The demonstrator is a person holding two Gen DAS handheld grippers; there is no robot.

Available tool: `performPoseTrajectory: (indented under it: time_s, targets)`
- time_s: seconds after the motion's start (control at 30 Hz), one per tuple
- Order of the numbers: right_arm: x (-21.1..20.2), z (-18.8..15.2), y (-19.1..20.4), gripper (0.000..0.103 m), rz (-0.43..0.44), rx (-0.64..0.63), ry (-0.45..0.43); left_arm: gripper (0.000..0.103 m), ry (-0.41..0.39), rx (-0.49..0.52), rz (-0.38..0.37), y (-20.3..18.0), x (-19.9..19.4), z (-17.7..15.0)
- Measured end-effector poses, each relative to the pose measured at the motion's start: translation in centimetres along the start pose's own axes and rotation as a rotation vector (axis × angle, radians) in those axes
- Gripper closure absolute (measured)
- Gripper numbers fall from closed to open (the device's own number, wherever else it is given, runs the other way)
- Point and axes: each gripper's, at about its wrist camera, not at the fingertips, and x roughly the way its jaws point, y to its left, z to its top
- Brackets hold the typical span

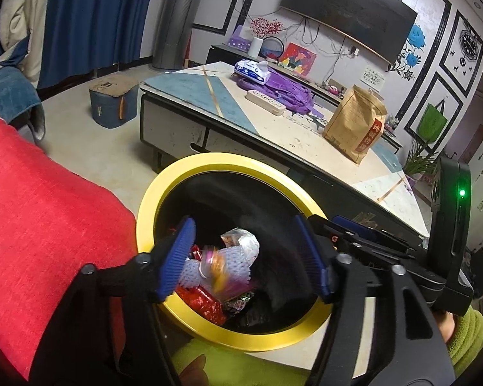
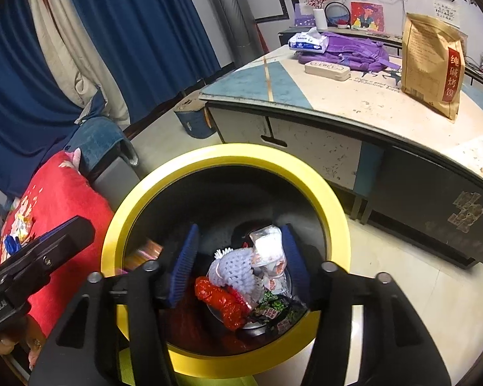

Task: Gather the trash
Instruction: 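Open the right gripper over the bin while the left gripper releases the gold wrapper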

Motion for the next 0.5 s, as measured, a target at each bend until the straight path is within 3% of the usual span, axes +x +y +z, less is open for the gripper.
performPoseTrajectory:
  time_s: [0.13, 0.37, 0.43, 0.5]
  targets:
    - [-0.5, 0.1, 0.0, 0.043, -0.006, -0.003, -0.016, 0.027, -0.009, 0.004, -0.010, -0.1, -0.4, 0.1]
    - [-1.0, 0.2, 0.5, 0.041, -0.009, -0.013, -0.032, 0.019, -0.030, -0.015, 0.014, 0.5, -1.9, 0.1]
    - [-1.1, 0.2, 0.7, 0.039, -0.010, -0.020, -0.037, 0.010, -0.041, -0.020, 0.028, 0.8, -2.5, 0.1]
    - [-1.3, 0.3, 1.0, 0.038, -0.011, -0.029, -0.041, 0.011, -0.053, -0.036, 0.042, 1.3, -3.3, 0.0]
